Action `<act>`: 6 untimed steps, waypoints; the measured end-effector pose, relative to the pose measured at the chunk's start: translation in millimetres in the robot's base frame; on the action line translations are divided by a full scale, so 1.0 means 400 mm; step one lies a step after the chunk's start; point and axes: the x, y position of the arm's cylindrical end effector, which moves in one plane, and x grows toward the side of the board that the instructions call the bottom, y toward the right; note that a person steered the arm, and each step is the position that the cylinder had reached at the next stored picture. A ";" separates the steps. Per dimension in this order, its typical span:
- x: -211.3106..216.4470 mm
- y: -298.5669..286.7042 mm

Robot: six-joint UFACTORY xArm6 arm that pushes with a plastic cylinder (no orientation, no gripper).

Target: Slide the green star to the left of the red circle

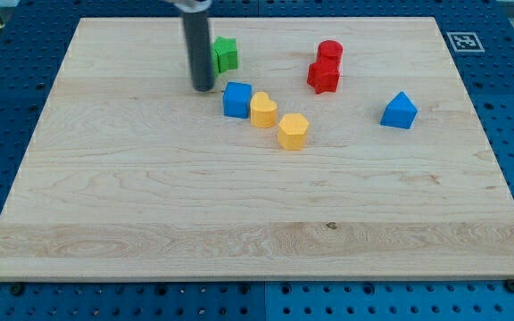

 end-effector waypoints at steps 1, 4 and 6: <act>-0.040 -0.043; -0.169 0.037; -0.172 0.167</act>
